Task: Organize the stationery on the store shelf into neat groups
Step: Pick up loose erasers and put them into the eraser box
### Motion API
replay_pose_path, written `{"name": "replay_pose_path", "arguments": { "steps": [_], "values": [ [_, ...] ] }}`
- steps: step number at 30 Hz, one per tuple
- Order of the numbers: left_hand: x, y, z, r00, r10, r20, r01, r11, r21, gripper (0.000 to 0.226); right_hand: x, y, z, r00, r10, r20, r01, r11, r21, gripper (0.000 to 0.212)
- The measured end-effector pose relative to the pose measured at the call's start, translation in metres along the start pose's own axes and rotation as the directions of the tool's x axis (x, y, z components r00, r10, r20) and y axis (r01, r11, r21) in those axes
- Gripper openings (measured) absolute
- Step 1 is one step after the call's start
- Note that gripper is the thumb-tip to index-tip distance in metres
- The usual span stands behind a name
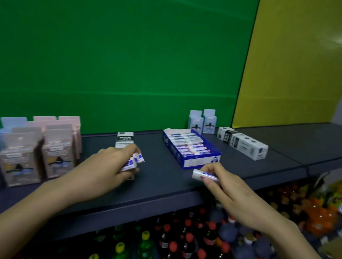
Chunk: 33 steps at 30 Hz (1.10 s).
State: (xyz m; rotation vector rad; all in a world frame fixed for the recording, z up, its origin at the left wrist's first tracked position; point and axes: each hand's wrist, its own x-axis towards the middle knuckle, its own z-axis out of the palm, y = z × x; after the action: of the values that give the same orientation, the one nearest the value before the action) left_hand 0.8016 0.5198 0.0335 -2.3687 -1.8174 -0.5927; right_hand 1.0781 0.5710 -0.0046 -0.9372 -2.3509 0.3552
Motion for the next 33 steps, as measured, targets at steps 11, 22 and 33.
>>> {"name": "replay_pose_path", "arguments": {
  "steps": [11,22,33],
  "values": [
    [0.077,0.072,0.050,0.993,-0.025,-0.115,0.016,0.997,-0.081,0.018,0.038,0.103,-0.070,0.997,-0.070,0.017,0.071,0.997,-0.022,0.016],
    [0.134,0.057,0.057,0.993,-0.073,-0.089,0.077,0.996,0.047,0.026,0.138,0.132,-0.049,0.989,-0.087,0.122,0.106,0.981,-0.165,0.029],
    [0.160,0.029,0.065,0.997,-0.047,-0.058,0.045,0.998,-0.042,0.024,0.170,0.157,-0.031,0.982,-0.081,0.173,0.096,0.992,-0.082,0.027]
  ]
}}
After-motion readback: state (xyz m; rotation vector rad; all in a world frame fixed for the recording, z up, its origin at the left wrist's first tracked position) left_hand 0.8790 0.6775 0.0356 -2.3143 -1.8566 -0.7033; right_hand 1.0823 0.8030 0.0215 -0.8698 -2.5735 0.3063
